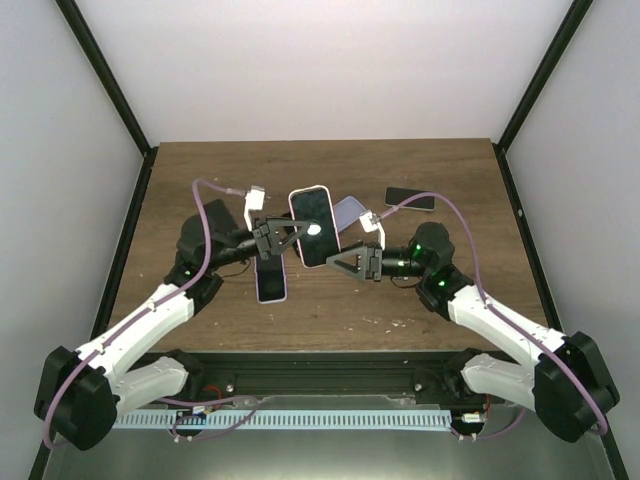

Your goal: Put the phone into the phone case

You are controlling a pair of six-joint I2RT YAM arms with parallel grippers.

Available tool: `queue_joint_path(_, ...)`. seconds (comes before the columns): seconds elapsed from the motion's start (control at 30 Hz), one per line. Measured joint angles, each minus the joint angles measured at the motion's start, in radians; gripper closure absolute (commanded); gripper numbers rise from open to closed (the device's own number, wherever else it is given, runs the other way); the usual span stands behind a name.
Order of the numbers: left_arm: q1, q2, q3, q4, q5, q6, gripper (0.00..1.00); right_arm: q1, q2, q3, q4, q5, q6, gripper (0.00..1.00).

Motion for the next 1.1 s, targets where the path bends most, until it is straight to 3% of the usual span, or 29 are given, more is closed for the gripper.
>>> queue_joint_path(0.13, 0.000, 0.000, -0.010, -0.001, 0.003, -0.014, 1.00, 0.000, 0.002, 0.006, 0.019, 0.001, 0.003, 0.88)
queue_joint_path(0.2, 0.000, -0.005, -0.010, 0.000, 0.003, -0.013, 1.00, -0.001, 0.005, 0.006, 0.019, 0.003, 0.011, 0.99)
queue_joint_path(0.4, 0.001, -0.022, 0.016, -0.112, -0.008, 0.055, 0.99, 0.000, 0.010, -0.002, 0.052, -0.009, 0.021, 0.99)
queue_joint_path(0.53, 0.000, -0.022, 0.039, -0.164, -0.003, 0.076, 0.64, 0.000, 0.010, -0.021, 0.089, 0.003, 0.043, 0.99)
queue_joint_path(0.63, 0.002, -0.020, 0.041, -0.187, 0.003, 0.084, 0.50, 0.003, 0.010, -0.021, 0.111, 0.037, 0.092, 0.99)
queue_joint_path(0.77, 0.000, -0.025, 0.018, -0.161, 0.030, 0.050, 0.47, 0.003, 0.011, -0.021, 0.122, 0.100, 0.121, 0.99)
queue_joint_path(0.93, 0.000, -0.043, -0.096, -0.089, 0.046, -0.031, 0.50, 0.003, 0.039, -0.021, 0.156, 0.146, 0.140, 0.99)
queue_joint_path(1.1, 0.000, -0.036, -0.118, -0.072, 0.047, -0.052, 0.53, 0.003, 0.080, -0.021, 0.165, 0.164, 0.152, 0.99)
